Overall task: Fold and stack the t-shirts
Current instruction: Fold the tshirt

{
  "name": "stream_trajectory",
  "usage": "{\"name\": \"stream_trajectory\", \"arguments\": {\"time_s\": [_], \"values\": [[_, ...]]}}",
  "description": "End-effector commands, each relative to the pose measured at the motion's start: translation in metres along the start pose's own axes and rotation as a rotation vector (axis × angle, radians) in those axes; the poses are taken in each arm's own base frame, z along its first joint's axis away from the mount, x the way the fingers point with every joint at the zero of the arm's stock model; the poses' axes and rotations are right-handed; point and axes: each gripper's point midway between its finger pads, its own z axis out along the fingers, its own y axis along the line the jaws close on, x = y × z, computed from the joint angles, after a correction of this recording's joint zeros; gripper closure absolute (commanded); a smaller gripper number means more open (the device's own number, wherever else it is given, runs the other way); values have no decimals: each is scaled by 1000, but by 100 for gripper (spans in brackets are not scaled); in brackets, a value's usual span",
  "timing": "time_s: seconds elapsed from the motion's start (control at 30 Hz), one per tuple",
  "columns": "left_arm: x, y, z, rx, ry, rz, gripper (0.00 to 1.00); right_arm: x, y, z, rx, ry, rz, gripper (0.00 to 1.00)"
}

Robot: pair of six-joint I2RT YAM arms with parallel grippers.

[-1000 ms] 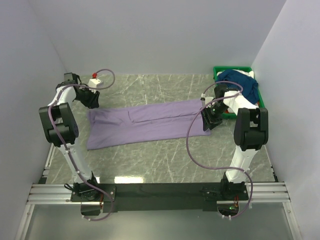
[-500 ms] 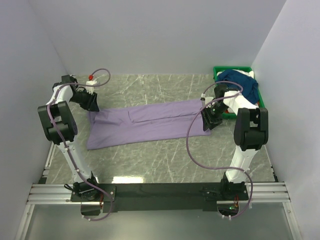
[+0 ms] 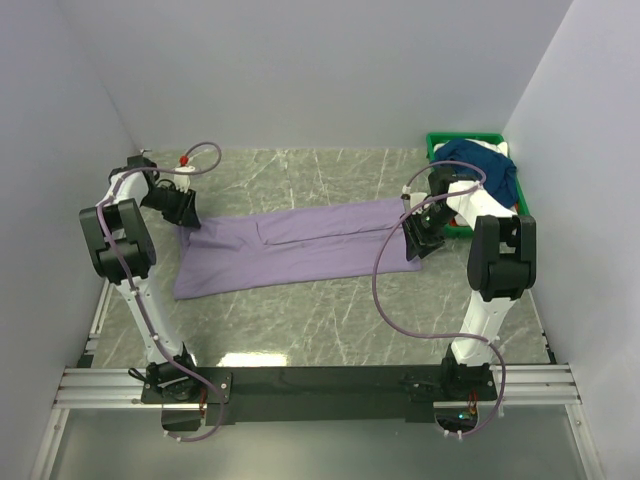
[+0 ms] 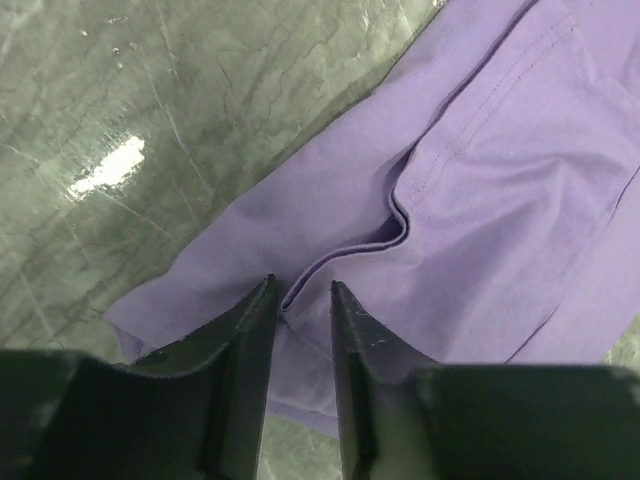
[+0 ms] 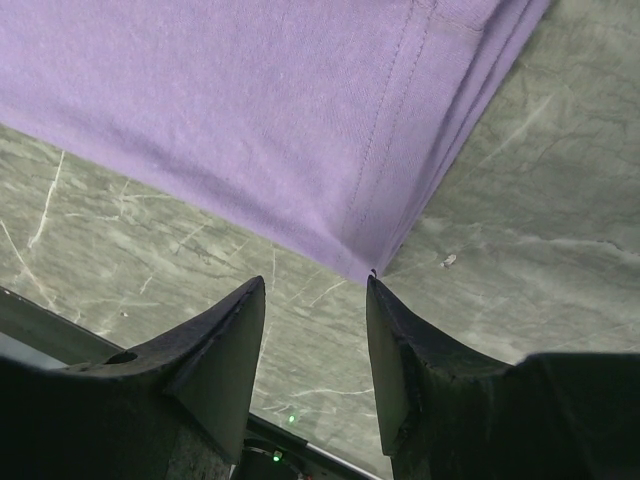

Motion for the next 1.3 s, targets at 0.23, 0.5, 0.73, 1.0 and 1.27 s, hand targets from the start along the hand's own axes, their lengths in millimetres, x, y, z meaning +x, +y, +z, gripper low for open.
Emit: {"name": "stream_trajectory", "arguments": {"time_s": [0.23,0.5,0.73,1.0,1.27], "values": [[-38,2,-29,-30,-107,49,92,-9,-3,-8,12,-20,-3,48],[-55,-4,-49,-50,-154,87,99,-8,-3,-7,10,-15,1,48],[-53,-49,-54,5,-132,152,99,-9,-4,-7,11,-18,0,48],[-4,-121,-34,94,1,233,99,-8,-3,-5,7,-16,2,48],[56,-134,2,84,145,262,94,-9,-2,-5,0,-14,-1,48]]}}
